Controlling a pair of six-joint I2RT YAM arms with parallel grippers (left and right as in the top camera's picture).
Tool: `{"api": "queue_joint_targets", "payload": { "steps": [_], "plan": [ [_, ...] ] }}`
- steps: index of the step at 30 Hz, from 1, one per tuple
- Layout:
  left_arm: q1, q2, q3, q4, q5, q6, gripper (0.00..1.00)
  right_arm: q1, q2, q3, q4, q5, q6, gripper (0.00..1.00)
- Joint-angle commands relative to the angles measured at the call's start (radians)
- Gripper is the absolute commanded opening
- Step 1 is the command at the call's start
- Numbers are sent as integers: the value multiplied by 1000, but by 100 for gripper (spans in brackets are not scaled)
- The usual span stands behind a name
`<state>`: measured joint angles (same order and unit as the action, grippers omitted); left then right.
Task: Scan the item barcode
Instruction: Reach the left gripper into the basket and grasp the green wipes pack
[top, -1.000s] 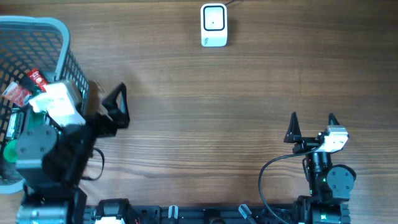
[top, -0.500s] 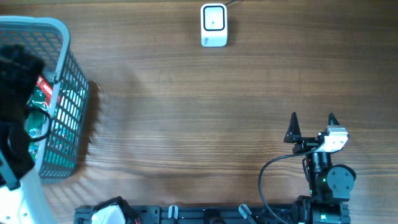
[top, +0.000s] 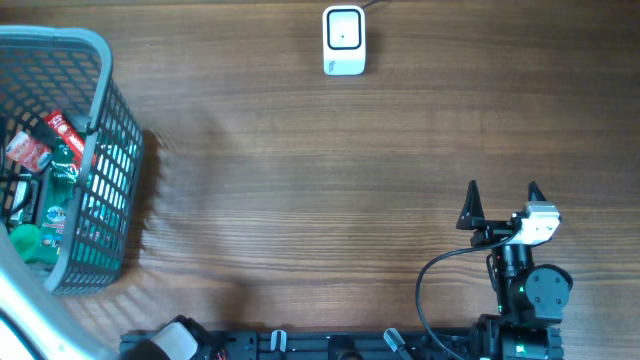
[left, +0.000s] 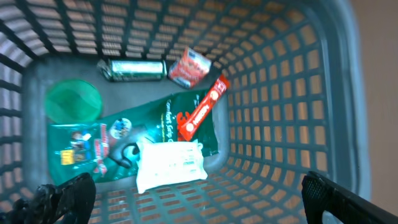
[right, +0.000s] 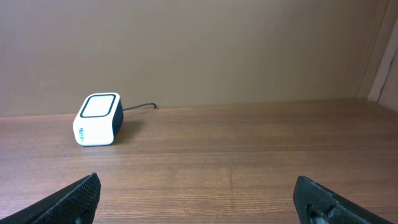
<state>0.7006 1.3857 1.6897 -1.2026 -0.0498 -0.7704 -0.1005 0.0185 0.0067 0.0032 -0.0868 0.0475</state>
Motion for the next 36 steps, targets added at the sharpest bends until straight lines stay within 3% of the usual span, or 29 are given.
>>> {"api": "queue_joint_targets", "payload": {
  "steps": [1, 13, 27, 36],
  "plan": [
    [25, 99, 15, 26, 126, -34, 100, 2, -8, -2, 3, -15, 7, 100],
    [19, 381, -82, 19, 192, -7, 100, 2, -8, -2, 3, -15, 7, 100],
    [-68, 417, -425, 369, 248, 29, 100, 2, -8, -2, 3, -15, 7, 100],
    [-77, 455, -469, 384, 263, 29, 100, 2, -8, -2, 3, -15, 7, 100]
  ]
}}
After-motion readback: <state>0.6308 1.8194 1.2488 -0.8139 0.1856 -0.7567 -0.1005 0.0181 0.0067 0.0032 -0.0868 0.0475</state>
